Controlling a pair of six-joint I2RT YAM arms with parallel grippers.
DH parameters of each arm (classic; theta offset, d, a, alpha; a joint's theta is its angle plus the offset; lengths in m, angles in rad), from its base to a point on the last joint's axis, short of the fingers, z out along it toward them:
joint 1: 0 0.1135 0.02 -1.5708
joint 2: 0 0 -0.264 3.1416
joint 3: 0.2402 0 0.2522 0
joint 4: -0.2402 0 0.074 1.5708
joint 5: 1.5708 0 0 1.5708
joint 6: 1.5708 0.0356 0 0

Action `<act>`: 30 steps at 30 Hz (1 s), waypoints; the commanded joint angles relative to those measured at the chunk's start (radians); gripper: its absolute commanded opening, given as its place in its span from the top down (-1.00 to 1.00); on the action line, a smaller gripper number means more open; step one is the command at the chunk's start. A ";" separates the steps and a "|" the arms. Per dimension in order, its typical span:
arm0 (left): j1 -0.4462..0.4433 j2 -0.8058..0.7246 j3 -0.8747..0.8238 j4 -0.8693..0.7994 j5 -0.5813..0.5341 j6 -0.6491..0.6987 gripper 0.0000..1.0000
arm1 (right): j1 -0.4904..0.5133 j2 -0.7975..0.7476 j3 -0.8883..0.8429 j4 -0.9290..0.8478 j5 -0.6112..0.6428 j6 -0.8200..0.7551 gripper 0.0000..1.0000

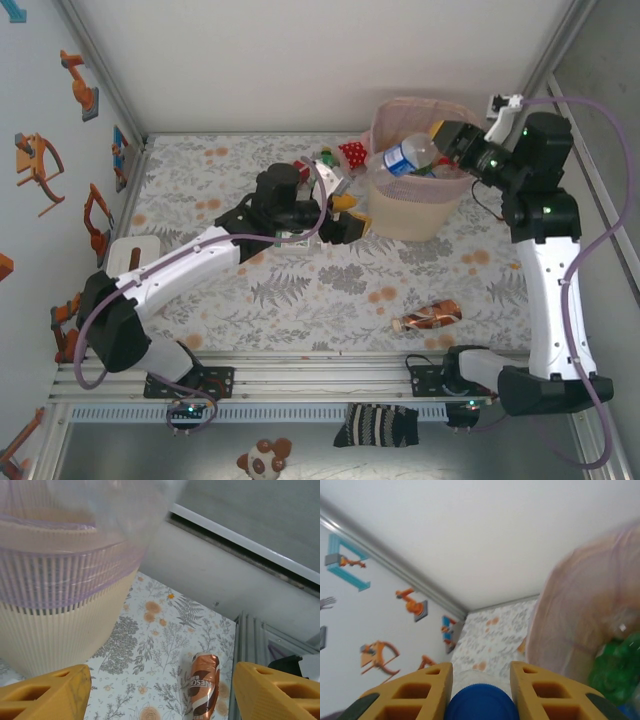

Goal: Put the plastic bottles in the bin

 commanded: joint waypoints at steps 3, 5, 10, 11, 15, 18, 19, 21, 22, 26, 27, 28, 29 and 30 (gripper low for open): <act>0.015 -0.067 -0.041 0.000 -0.042 0.031 -0.49 | -0.004 0.113 0.188 -0.100 0.268 -0.218 0.50; 0.020 -0.078 -0.045 -0.015 -0.049 0.036 -0.49 | -0.004 0.150 0.218 -0.097 0.354 -0.300 0.51; 0.031 -0.109 -0.069 -0.023 -0.067 0.046 -0.49 | -0.002 0.271 0.257 -0.082 0.528 -0.475 0.52; 0.034 -0.113 -0.072 -0.022 -0.069 0.046 -0.49 | -0.001 0.294 0.263 -0.085 0.552 -0.502 0.52; 0.042 -0.120 -0.087 -0.022 -0.071 0.043 -0.49 | 0.014 0.365 0.241 -0.027 0.644 -0.610 0.53; 0.048 -0.120 -0.090 -0.027 -0.069 0.043 -0.49 | 0.048 0.389 0.169 0.090 0.707 -0.725 0.53; 0.050 -0.120 -0.092 -0.028 -0.070 0.043 -0.49 | 0.055 0.402 0.150 0.122 0.717 -0.752 0.53; 0.055 -0.124 -0.095 -0.031 -0.069 0.045 -0.49 | 0.069 0.433 0.140 0.148 0.729 -0.795 0.53; 0.057 -0.127 -0.096 -0.032 -0.069 0.045 -0.49 | 0.083 0.454 0.141 0.156 0.756 -0.828 0.52; 0.068 -0.138 -0.105 -0.035 -0.071 0.044 -0.49 | 0.141 0.532 0.139 0.194 0.883 -0.985 0.52; 0.071 -0.142 -0.106 -0.037 -0.071 0.044 -0.49 | 0.155 0.550 0.128 0.216 0.912 -1.026 0.52; 0.074 -0.146 -0.110 -0.040 -0.071 0.045 -0.49 | 0.166 0.566 0.113 0.245 0.936 -1.063 0.52; 0.076 -0.150 -0.112 -0.042 -0.072 0.045 -0.49 | 0.172 0.581 0.102 0.264 0.950 -1.087 0.52; 0.078 -0.154 -0.115 -0.043 -0.072 0.044 -0.49 | 0.178 0.593 0.089 0.286 0.956 -1.105 0.52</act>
